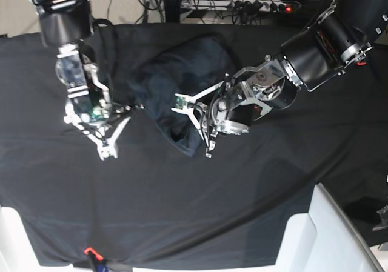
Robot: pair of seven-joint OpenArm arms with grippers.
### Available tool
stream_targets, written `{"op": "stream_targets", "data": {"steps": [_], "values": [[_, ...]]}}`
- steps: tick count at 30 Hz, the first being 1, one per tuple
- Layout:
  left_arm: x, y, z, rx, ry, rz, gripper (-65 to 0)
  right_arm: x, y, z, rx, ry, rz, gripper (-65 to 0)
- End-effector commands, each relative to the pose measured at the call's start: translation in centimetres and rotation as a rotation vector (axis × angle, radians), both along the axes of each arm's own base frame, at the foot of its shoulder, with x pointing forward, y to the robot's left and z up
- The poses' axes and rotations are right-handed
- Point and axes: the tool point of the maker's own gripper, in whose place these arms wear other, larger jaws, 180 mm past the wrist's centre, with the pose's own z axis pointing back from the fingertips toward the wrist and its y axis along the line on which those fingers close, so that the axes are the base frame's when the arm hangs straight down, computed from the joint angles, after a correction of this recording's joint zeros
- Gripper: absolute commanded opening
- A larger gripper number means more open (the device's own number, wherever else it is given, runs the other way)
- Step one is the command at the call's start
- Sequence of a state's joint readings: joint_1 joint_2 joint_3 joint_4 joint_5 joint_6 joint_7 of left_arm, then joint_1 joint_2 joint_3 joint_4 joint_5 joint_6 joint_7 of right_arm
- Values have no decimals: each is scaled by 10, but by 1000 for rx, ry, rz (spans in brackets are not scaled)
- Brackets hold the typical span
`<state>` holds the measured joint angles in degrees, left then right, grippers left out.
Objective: Fold the T-shirt properly
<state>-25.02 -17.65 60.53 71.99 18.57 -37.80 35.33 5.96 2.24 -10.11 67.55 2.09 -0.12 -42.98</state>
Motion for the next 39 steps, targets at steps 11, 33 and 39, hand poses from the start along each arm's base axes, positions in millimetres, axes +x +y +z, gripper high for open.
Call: {"op": "stream_targets", "data": {"steps": [11,33,39], "values": [[14,-5,12,-20,-26,-2,-650,-12,-51,-15,32,21,-213,-642],[13,-3,4,-33,2,5,-650,-63,32,5,126,31,-154,-644],[18,-3,2,-57,13,11,-650,-81,49,0,132,60,-121,-644]]}}
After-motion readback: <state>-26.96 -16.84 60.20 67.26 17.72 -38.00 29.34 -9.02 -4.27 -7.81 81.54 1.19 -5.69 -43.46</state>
